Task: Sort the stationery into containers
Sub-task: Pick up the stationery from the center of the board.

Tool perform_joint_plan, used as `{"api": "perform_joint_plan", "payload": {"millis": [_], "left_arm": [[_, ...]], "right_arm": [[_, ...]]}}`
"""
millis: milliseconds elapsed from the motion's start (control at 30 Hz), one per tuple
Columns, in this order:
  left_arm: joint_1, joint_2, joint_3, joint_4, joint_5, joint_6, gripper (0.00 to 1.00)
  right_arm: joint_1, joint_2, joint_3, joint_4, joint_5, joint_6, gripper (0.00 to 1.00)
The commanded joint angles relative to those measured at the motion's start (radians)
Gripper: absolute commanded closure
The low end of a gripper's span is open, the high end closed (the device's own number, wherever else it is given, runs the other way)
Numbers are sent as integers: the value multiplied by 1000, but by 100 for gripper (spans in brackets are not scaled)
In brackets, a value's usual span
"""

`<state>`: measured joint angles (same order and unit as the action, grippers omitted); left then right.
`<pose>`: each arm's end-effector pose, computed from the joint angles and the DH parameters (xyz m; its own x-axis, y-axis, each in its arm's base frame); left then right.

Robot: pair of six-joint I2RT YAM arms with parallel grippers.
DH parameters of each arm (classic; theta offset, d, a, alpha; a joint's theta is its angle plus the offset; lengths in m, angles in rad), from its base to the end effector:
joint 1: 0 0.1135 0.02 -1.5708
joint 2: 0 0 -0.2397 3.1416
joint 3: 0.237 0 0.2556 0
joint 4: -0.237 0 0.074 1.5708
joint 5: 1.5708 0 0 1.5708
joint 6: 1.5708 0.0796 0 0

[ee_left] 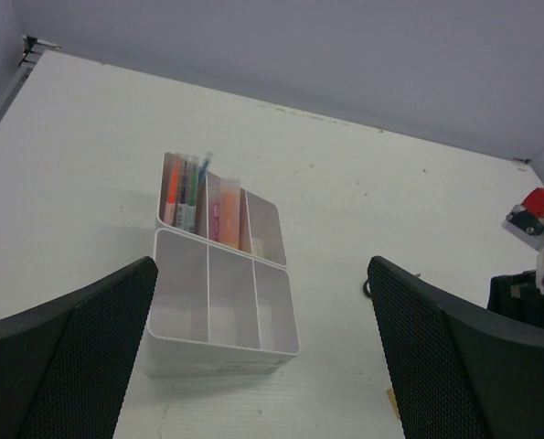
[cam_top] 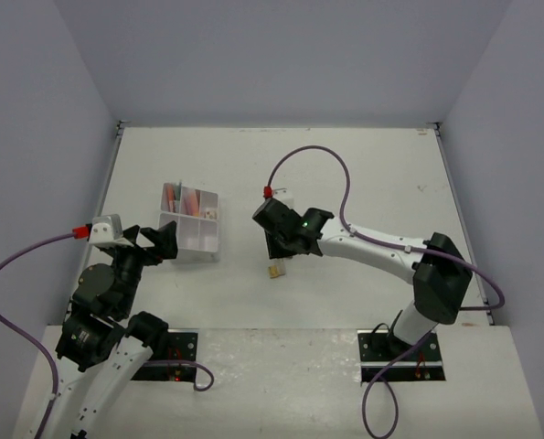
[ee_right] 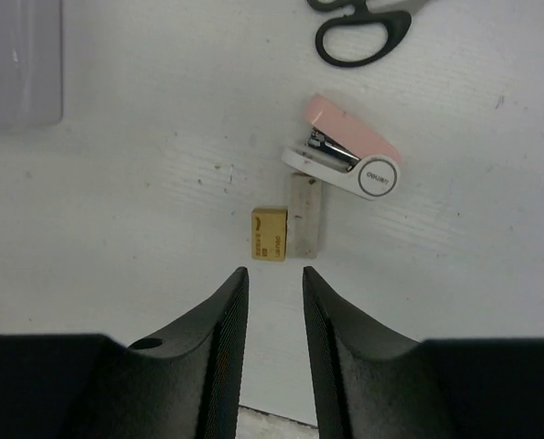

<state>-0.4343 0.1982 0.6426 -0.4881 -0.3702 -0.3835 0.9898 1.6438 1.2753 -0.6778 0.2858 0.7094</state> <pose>0.1315 -0.0292 0.3152 -0.0608 -0.3563 -0.9324 0.0449 0.9322 -0.3591 0.2197 0.2938 0.1889 -0.8324 -0.1291 -0.5389 -0.2403 0.9604 0.1410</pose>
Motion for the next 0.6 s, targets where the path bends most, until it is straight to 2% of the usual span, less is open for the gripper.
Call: {"api": "perform_joint_plan", "payload": {"millis": [0, 333, 567], "left_arm": [[-2, 8, 13, 0, 4, -2, 0], [-1, 11, 14, 0, 10, 0, 0], [-3, 7, 12, 1, 12, 1, 0]], "right_arm": [[15, 46, -26, -22, 106, 140, 69], [8, 225, 35, 25, 61, 142, 67], [-24, 274, 47, 51, 36, 126, 64]]}}
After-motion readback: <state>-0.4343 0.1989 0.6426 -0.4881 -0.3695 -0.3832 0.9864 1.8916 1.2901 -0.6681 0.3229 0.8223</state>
